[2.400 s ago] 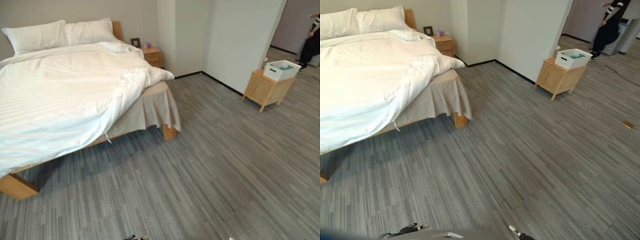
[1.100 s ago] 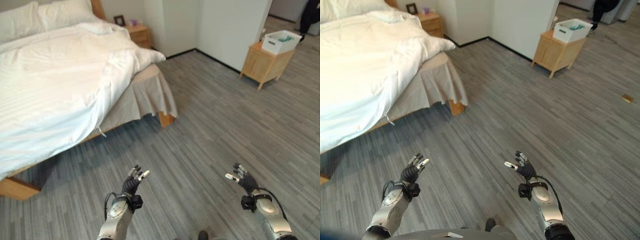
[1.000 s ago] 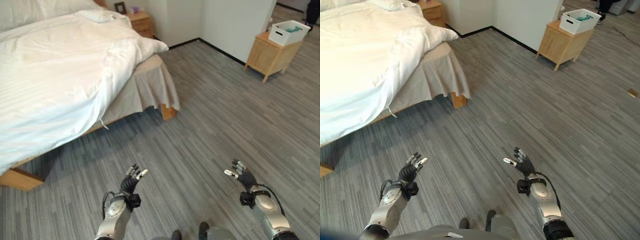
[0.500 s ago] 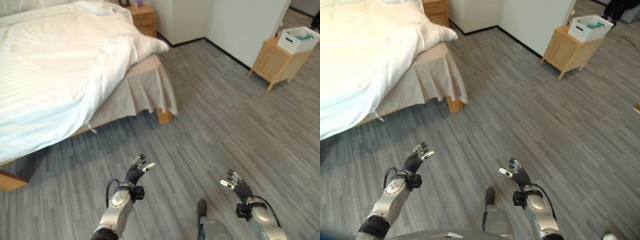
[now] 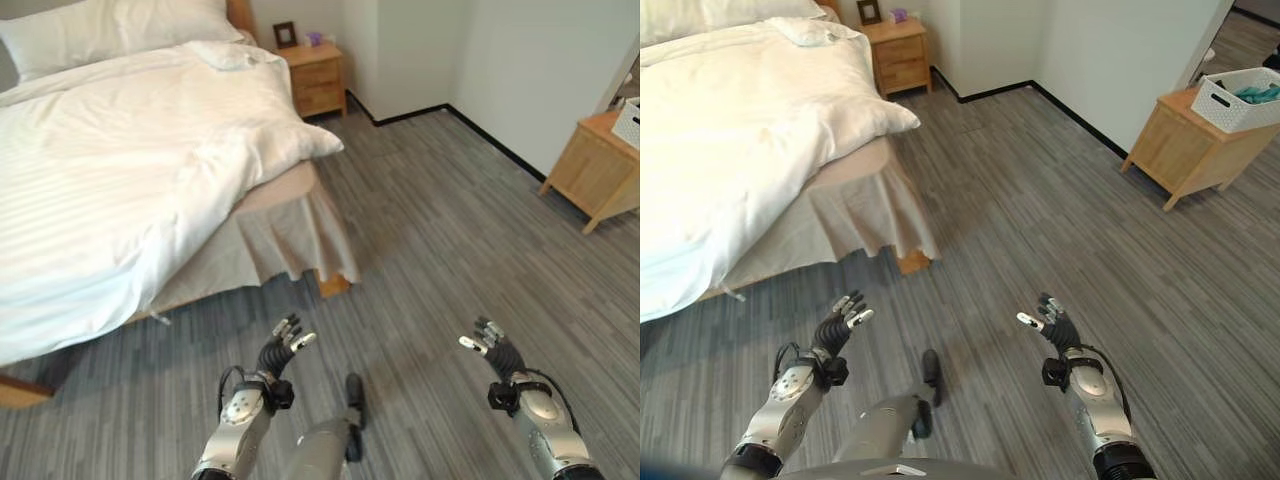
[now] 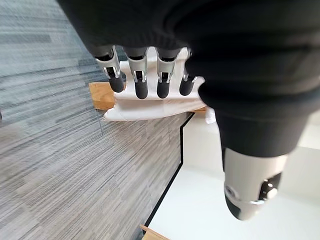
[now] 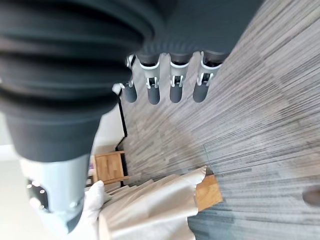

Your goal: Making the bed.

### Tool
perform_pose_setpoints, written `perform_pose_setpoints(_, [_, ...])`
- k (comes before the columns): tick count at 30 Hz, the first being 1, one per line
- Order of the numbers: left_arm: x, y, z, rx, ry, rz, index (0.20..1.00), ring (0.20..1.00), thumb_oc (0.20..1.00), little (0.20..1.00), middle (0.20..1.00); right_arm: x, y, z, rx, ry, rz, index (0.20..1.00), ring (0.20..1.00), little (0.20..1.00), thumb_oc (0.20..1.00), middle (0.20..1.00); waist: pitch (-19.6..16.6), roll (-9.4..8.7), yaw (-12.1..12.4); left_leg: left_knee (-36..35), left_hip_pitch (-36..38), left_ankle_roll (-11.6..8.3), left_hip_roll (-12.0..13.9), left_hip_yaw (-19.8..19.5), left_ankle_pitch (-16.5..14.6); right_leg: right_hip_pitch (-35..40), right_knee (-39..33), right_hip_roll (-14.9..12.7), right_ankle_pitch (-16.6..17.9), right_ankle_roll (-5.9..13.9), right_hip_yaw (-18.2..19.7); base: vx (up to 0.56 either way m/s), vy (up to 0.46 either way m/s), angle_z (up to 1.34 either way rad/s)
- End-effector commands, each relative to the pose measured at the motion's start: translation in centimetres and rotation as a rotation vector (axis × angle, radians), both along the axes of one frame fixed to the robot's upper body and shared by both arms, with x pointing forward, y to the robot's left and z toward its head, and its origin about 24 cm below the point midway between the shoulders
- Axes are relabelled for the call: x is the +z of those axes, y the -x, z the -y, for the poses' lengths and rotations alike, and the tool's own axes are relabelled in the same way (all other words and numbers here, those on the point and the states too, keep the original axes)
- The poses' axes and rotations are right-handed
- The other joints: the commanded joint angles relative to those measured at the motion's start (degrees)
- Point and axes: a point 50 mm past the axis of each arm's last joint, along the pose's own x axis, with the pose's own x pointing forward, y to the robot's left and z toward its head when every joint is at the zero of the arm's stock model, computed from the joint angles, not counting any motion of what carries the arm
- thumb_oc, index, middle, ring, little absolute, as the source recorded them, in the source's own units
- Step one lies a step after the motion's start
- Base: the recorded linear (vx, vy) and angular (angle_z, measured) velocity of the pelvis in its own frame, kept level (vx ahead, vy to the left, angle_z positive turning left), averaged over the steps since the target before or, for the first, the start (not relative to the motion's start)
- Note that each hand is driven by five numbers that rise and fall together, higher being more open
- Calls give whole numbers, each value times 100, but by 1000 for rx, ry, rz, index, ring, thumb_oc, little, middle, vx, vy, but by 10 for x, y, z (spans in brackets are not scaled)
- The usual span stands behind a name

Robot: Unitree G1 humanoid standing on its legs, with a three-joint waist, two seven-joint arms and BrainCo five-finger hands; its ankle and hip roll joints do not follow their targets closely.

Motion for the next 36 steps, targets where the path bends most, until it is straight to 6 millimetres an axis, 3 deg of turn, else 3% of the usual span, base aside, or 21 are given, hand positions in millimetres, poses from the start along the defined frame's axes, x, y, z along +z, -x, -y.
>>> perform_pose_setpoints(1, [43,-22,-5,-74,94,218,1000,1000,1000,1000,1000,22,-11,-7,45,-50,133,1000,1000,1000,1000,1000,-361,-238,120,-422,585,-476,440,-343,1093,-446,307,-1074,679,377,3,747,173,-8])
perform_pose_setpoints(2, [42,-20,-4,-85,164,210,1000,1000,1000,1000,1000,17,-9,-12,53,-69,122,1000,1000,1000,1000,1000,-464,-390,224,-404,689,-313,295,-317,906,-565,874,-1262,1068,584,42,375,177,0])
perform_pose_setpoints(3, [41,-20,-2,-88,203,205,1000,1000,1000,1000,1000,16,-9,-13,56,-64,118,1000,1000,1000,1000,1000,-460,-512,203,-392,874,-185,66,-392,645,-745,1891,-1528,1859,975,81,580,313,-60])
perform_pose_setpoints(4, [55,-27,-4,-63,235,261,1000,1000,1000,1000,1000,21,-12,-17,21,-106,145,1000,1000,1000,1000,1000,-226,-258,81,-343,1324,-23,269,-471,512,-1638,3696,-1628,2764,1116,179,395,246,-72])
perform_pose_setpoints(6, [62,-31,-5,-61,288,297,1000,1000,1000,1000,1000,21,-12,-21,13,-165,159,1000,1000,1000,1000,1000,-65,-163,-105,-462,1619,14,299,-578,446,-2014,4252,-1701,2734,1046,206,315,148,18])
perform_pose_setpoints(8, [71,-35,-9,-69,267,336,1000,1000,1000,1000,1000,23,-13,-16,76,-57,149,1000,1000,1000,1000,1000,37,-10,-264,-587,2022,58,323,-1070,272,-2653,4697,-1655,2292,836,224,520,49,122])
perform_pose_setpoints(9, [75,-39,-8,-82,257,351,1000,1000,1000,1000,1000,22,-9,-11,46,-64,144,1000,1000,1000,1000,1000,97,-33,-373,-608,2260,43,270,-1375,163,-2827,4351,-2053,2183,729,-13,445,-37,162])
perform_pose_setpoints(13, [79,-37,-9,-99,260,363,1000,1000,1000,1000,1000,22,-3,-1,0,-88,146,1000,1000,1000,1000,1000,133,-138,-458,-615,2456,-104,259,-1949,14,-2911,3120,-2142,2056,663,45,392,-183,163])
perform_pose_setpoints(14, [76,-34,-11,-107,254,354,1000,1000,1000,1000,1000,21,1,3,-20,-90,143,1000,1000,1000,1000,1000,117,-206,-501,-614,2509,-152,220,-2163,-71,-2926,2469,-2007,2050,662,362,470,-245,138])
perform_pose_setpoints(15, [69,-27,-12,-109,261,328,1000,1000,1000,1000,1000,20,9,13,-64,-85,143,1000,1000,1000,1000,1000,97,-288,-659,-615,2692,-236,132,-2593,-234,-2901,1365,-1613,1954,790,1281,469,-244,127])
perform_pose_setpoints(16, [69,-27,-12,-109,260,328,1000,1000,1000,1000,1000,20,9,13,-64,-86,142,1000,1000,1000,1000,1000,92,-289,-658,-615,2684,-236,132,-2591,-227,-2899,1343,-1613,1973,790,1282,467,-191,118])
perform_pose_setpoints(17, [67,-26,-15,-103,249,322,1000,1000,1000,1000,1000,22,13,20,-90,-74,152,1000,1000,1000,1000,1000,72,-335,-724,-615,2713,-273,110,-2791,-271,-2966,1011,-1450,1977,895,1782,255,-87,96])
perform_pose_setpoints(20, [65,-23,-19,-81,232,323,1000,1000,1000,1000,1000,38,15,34,-99,20,223,1000,1000,1000,1000,1000,66,-378,-832,-615,2821,-304,124,-3344,-344,-2894,505,-1269,2079,982,2350,348,-145,144])
perform_pose_setpoints(22, [65,-22,-23,-58,229,331,1000,1000,1000,1000,1000,48,13,37,-51,80,256,1000,1000,1000,1000,1000,78,-397,-855,-592,2850,-339,165,-3509,-327,-2811,496,-1257,2059,954,2299,194,-143,68])
perform_pose_setpoints(24, [66,-14,-31,-27,280,375,1000,1000,1000,1000,1000,68,8,38,199,315,274,1000,1000,1000,1000,1000,26,-437,-748,-521,2695,-477,253,-3873,-231,-2641,509,-1262,1892,805,2098,195,-270,49])
perform_pose_setpoints(26, [66,-14,-31,-26,280,374,1000,1000,1000,1000,1000,68,8,38,200,315,273,1000,1000,1000,1000,1000,14,-414,-766,-541,2721,-469,276,-3886,-261,-2615,501,-1248,1854,800,2070,132,-134,60])
perform_pose_setpoints(28, [67,-15,-37,62,299,408,1000,1000,1000,1000,1000,74,3,40,191,296,301,1000,1000,1000,1000,1000,-5,-339,-742,-340,2557,-670,359,-4074,-137,-2479,437,-1223,1628,586,1768,131,-212,81])
perform_pose_setpoints(29, [69,-20,-39,103,270,414,1000,1000,1000,1000,1000,79,-3,42,171,300,325,1000,1000,1000,1000,1000,100,-353,-739,284,2161,-930,378,-3903,150,-2285,364,-1316,1578,455,1462,71,-147,78])
perform_pose_setpoints(32, [74,-25,-44,179,258,439,1000,1000,1000,1000,1000,86,-9,39,181,308,354,1000,1000,1000,1000,1000,296,-431,-669,1082,1778,-1165,400,-3773,492,-2078,315,-1351,1540,301,1198,5,-157,105])
perform_pose_setpoints(34, [76,-28,-44,231,300,459,1000,1000,1000,1000,1000,89,-9,37,174,292,374,1000,1000,1000,1000,1000,454,-547,-614,1594,1368,-1207,483,-3538,820,-1947,305,-1397,1503,213,1047,-26,-177,86])
perform_pose_setpoints(36, [76,-31,-40,244,311,457,1000,1000,1000,1000,1000,87,-8,37,163,281,365,1000,1000,1000,1000,1000,477,-622,-624,1490,1050,-1075,881,-3089,845,-1848,287,-1491,1392,207,857,46,-109,64])
